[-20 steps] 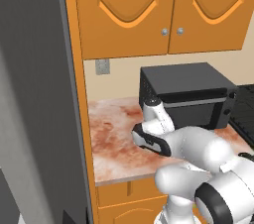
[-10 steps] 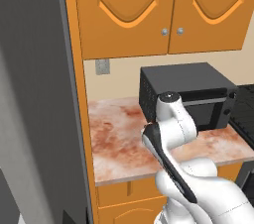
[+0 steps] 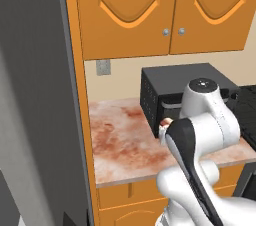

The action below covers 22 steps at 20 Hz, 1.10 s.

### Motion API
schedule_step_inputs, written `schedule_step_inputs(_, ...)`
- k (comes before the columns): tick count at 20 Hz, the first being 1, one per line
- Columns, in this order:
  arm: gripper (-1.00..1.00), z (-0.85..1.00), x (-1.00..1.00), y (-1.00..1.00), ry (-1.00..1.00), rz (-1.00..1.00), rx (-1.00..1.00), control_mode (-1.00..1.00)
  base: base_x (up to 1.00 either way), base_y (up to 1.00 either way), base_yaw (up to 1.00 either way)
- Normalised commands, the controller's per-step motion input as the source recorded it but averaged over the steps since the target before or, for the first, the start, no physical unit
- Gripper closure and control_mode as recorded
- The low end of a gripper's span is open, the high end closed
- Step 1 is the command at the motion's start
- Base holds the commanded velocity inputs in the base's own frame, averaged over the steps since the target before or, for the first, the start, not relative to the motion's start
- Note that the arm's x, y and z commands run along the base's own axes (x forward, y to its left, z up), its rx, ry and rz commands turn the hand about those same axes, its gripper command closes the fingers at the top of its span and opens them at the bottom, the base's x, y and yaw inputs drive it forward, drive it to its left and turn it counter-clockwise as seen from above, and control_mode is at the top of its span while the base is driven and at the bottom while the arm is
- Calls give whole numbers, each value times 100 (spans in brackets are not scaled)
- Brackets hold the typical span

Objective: Store the hot dog in the freezer for long-term storage. Close the freezer door after placing the cooked food.

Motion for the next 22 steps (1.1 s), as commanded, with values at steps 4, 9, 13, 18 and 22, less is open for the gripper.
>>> schedule_step_inputs(4, 100, 88, -84, 0, 10, 0, 4, -100, 0, 0, 0)
schedule_step_inputs(9, 100, 59, -61, -13, 14, 0, 14, -100, 0, 0, 0)
schedule_step_inputs(13, 100, 19, -31, -3, 2, 1, 5, -100, 0, 0, 0)
schedule_step_inputs(18, 100, 0, -7, 0, 0, 0, 0, -100, 0, 0, 0)
schedule_step_inputs(22, 100, 0, 0, 0, 0, 0, 0, -100, 0, 0, 0)
